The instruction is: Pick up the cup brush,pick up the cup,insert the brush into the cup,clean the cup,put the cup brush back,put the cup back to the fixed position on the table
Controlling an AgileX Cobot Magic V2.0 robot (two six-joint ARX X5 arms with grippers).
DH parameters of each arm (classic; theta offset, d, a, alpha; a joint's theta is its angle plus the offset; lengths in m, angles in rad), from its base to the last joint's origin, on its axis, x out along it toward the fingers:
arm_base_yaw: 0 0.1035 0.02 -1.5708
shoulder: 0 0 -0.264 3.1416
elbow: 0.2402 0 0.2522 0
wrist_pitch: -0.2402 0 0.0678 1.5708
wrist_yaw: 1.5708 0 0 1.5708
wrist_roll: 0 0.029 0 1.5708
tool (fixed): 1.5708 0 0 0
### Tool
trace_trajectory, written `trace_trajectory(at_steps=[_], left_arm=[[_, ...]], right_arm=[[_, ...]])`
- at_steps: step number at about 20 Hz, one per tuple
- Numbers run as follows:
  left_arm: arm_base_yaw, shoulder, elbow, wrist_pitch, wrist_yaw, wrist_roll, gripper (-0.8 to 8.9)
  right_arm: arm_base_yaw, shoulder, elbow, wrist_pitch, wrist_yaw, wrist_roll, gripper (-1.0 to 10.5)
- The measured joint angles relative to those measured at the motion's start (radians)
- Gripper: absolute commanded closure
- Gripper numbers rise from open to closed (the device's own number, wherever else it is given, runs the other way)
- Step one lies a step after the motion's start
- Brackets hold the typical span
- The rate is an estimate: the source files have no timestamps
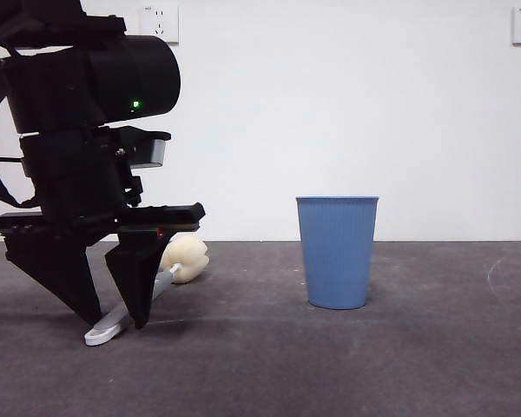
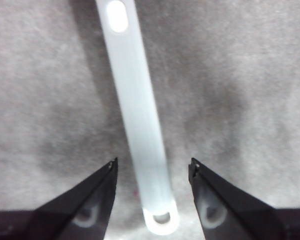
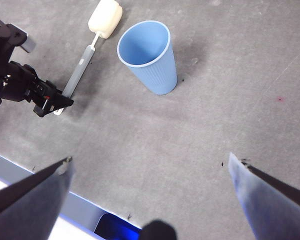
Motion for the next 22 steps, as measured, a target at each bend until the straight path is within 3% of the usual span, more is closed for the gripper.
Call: trace_trajectory(at_steps=[4, 9, 19, 22], left_arm=[[0.0, 0.008, 0.0, -0.002, 0.003, -0.01, 5.97], [0.0, 0.017, 0.004, -0.006, -0.006, -0.018, 8.27], [0.0, -0.069, 0.005, -0.03, 0.029, -0.016, 8.22], [0.0, -0.118, 0.005, -0.043, 0.029, -0.014, 8.22]], right_arm=[[0.0, 0.0, 0.0, 0.0, 0.0, 0.006, 3.8], [0.0, 0.0, 0.0, 0.0, 0.0, 0.008, 3.8], [0.0, 0.0, 0.0, 0.0, 0.0, 0.011, 3.8], [0.0, 0.006, 0.0, 0.0, 0.0, 0.051, 3.8]])
